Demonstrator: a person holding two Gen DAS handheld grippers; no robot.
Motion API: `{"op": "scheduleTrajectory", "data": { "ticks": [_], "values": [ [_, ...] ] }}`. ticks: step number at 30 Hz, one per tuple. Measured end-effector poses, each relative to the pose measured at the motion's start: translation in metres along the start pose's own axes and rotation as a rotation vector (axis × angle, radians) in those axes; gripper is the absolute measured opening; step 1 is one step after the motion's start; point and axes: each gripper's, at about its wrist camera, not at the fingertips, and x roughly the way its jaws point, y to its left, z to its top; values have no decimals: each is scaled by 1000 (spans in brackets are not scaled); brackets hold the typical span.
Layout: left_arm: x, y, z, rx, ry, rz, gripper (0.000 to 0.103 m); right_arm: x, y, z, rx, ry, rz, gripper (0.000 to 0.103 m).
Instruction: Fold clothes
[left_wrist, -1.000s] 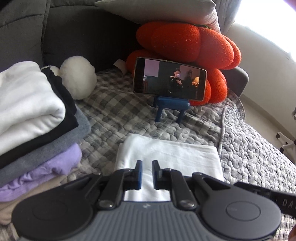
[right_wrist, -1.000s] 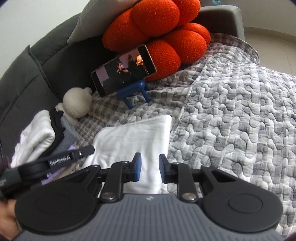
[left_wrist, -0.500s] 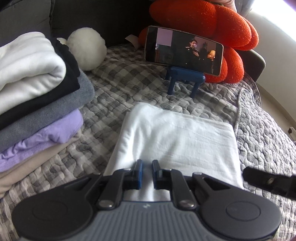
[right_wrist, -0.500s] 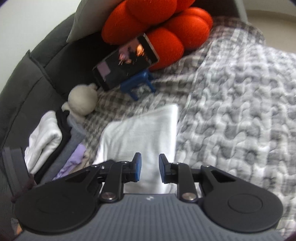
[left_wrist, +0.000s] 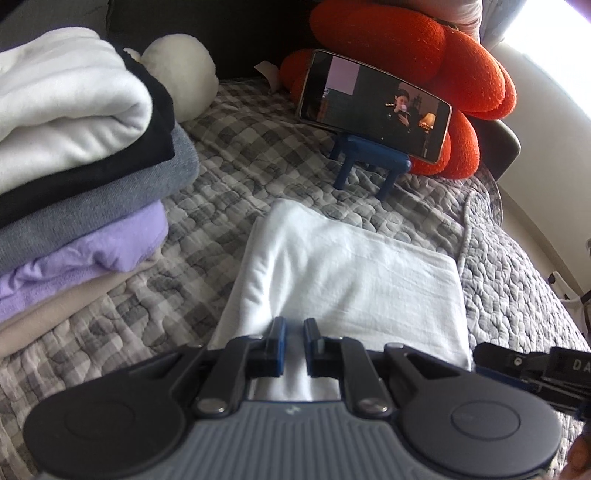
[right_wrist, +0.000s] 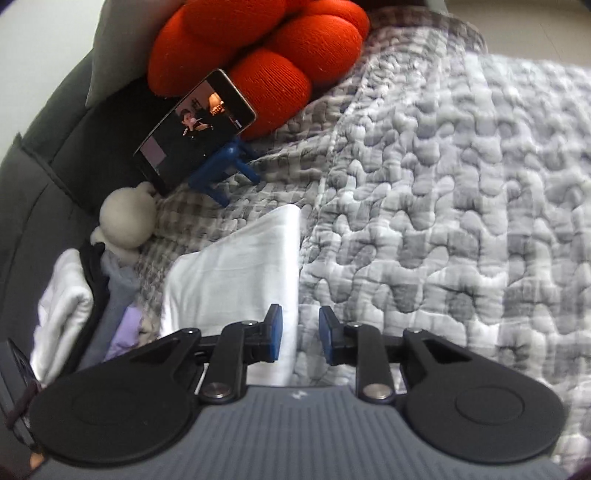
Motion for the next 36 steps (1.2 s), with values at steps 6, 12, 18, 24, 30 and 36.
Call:
{"op": "scheduleTrajectory", "data": {
  "ticks": [6,12,18,24,30,36],
  "values": [
    [1,8,2,-31,9,-30,11,10,-4,3,23,-5,30,30],
    [2,15,3,-59,16,-57,10,13,-4,1,19,-3,69,32],
    [2,18,3,-71,19,-70,10,19,0,-3,18,2,89,32],
    [3,21,4,-81,22,-81,9,22,12,-9,-62,-36,43,17],
    [-2,26,7,-107,13,-126,13,10,31,-12,-115,-106,40,14],
    [-22,21,11,-113,-63,-199,40,-31,30,-9,-150,-191,7,13]
  ]
}}
